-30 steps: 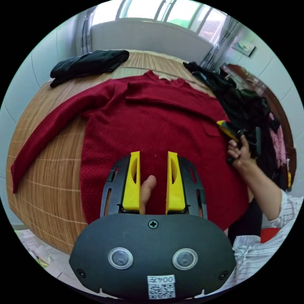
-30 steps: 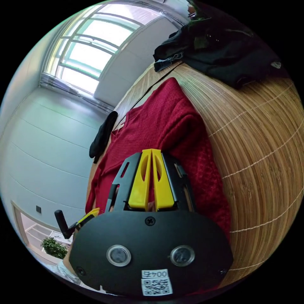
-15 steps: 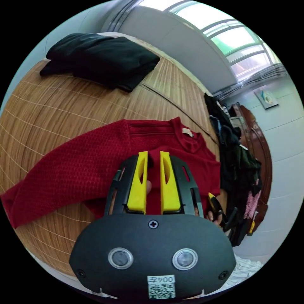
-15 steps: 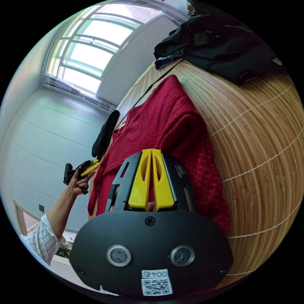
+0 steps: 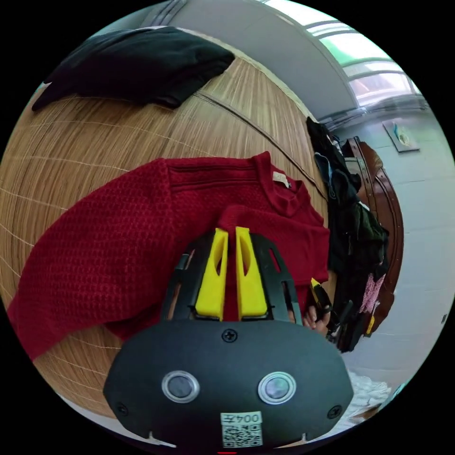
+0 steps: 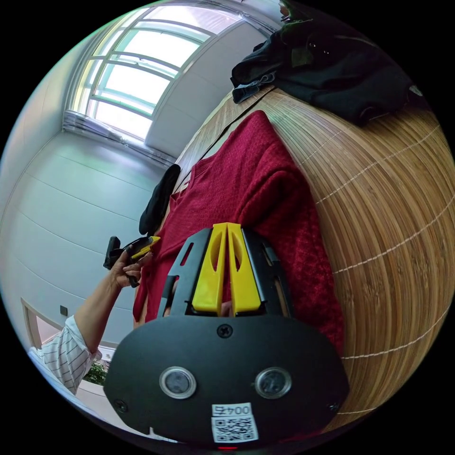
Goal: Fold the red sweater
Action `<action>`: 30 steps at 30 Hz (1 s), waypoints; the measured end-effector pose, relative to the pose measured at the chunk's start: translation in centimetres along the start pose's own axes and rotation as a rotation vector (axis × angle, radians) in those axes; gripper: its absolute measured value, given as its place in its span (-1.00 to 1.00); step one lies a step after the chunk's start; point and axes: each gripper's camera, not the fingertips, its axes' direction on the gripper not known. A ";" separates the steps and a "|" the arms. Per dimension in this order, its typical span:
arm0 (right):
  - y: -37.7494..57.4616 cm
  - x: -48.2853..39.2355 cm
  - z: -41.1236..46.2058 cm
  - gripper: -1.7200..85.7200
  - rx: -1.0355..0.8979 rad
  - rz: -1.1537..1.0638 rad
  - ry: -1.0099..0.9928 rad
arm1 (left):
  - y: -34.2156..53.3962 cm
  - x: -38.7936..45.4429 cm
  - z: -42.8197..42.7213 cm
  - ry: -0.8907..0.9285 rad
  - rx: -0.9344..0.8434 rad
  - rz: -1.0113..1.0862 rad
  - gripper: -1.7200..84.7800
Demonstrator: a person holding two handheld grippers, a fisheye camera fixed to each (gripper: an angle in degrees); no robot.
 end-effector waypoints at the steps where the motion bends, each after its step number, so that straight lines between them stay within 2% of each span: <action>1: 0.1 0.0 0.0 -0.98 -0.001 0.000 0.000 | 0.8 1.8 -0.3 -0.060 0.050 0.097 -0.85; 2: 0.1 0.0 0.0 -0.98 -0.001 0.001 -0.001 | 1.9 4.0 -0.5 -0.186 0.106 0.229 -0.86; 5: 0.3 0.0 0.1 -0.98 -0.007 -0.004 -0.007 | 5.6 8.1 0.1 -0.487 0.281 0.431 -0.86; 9: 0.5 -0.1 0.2 -0.98 -0.007 -0.004 -0.008 | 6.6 9.3 2.8 -0.646 0.231 0.391 -0.82; 12: 0.7 -0.1 0.2 -0.98 -0.008 -0.003 -0.008 | 6.3 8.6 2.2 -0.575 0.215 0.270 -0.76; 15: 0.9 -0.2 0.3 -0.98 -0.007 -0.003 -0.008 | 6.9 8.8 -0.1 -0.578 0.323 0.193 -0.73; 17: 1.0 -0.2 0.3 -0.98 -0.007 -0.003 -0.007 | 8.7 10.0 -1.1 -0.600 0.464 0.206 -0.81; 18: 1.1 -0.3 0.4 -0.98 -0.007 -0.003 -0.007 | 9.1 10.4 -0.8 -0.578 0.468 0.238 -0.84; 20: 1.2 -0.3 0.4 -0.98 -0.007 -0.004 -0.006 | 9.4 11.6 1.7 -0.483 0.366 0.306 -0.90; 23: 1.4 -0.4 0.5 -0.98 -0.007 -0.006 -0.004 | 8.9 11.0 5.8 -0.471 0.191 0.262 -0.92; 27: 1.5 -0.5 0.7 -0.98 -0.009 -0.007 0.001 | 9.0 11.8 5.1 -0.445 0.211 0.213 -0.93; 30: 1.6 -0.6 0.8 -0.98 -0.011 -0.006 0.000 | 12.2 14.2 2.2 -0.471 0.347 0.250 -0.91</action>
